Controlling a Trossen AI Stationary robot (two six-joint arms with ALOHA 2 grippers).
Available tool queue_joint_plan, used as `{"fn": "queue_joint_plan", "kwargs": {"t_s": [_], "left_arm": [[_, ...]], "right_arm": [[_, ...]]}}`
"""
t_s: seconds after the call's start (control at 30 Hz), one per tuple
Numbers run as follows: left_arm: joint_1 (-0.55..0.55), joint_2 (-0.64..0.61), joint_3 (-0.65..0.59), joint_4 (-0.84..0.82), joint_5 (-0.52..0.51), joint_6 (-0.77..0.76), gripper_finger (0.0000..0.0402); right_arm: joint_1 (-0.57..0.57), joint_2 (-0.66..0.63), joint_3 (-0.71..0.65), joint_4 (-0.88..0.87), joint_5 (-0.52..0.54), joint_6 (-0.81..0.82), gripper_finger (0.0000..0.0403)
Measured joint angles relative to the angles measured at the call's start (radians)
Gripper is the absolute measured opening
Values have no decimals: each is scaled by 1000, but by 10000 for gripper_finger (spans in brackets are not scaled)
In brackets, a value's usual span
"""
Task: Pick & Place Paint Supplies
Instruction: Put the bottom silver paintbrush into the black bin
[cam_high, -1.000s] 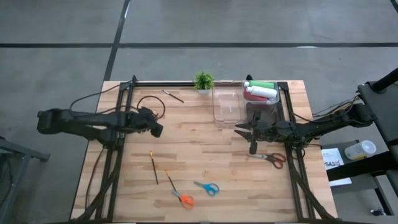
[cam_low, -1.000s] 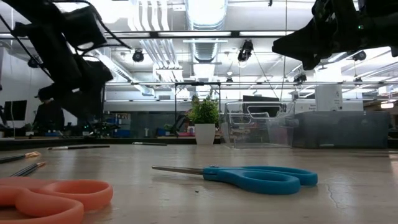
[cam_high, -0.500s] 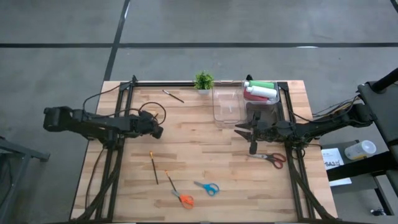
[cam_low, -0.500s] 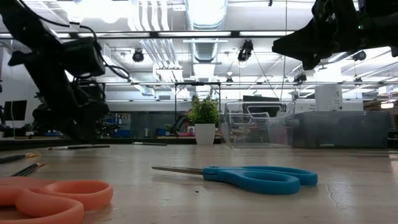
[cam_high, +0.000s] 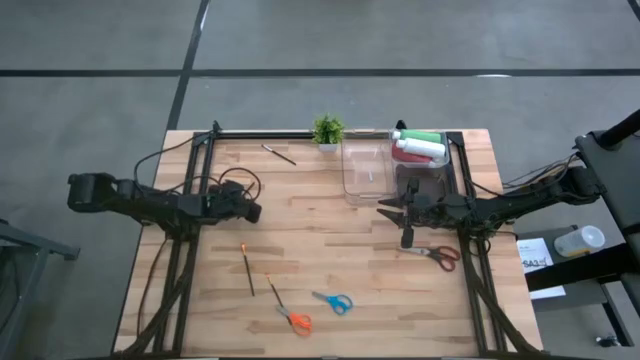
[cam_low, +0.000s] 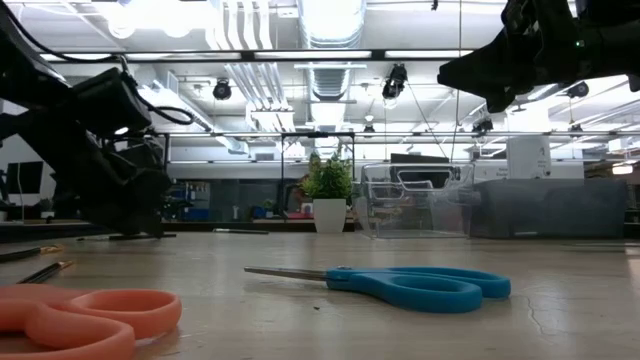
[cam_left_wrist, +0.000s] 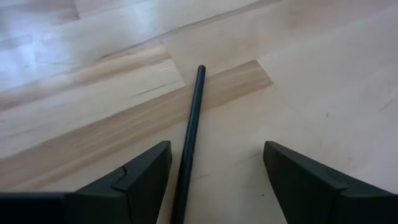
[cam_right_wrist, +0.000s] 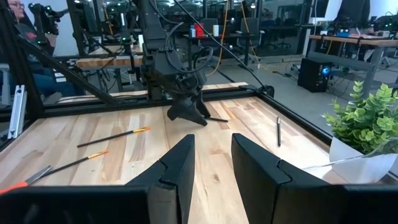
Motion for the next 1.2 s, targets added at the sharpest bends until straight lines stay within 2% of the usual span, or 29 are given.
{"fn": "queue_joint_plan", "kwargs": {"t_s": [0.17,0.5,0.77,0.87,1.2], "left_arm": [[1,0,0,-2,7,33,247],[1,2,0,-14,9,28,106],[1,2,0,-8,21,22,25],[1,2,0,-8,21,23,10],[1,4,8,7,36,42,6]], "right_arm": [[0,0,0,0,0,0,104],[0,0,0,0,0,-1,104],[0,0,0,0,0,0,104],[0,0,0,0,0,-1,104],[0,0,0,0,0,0,104]]}}
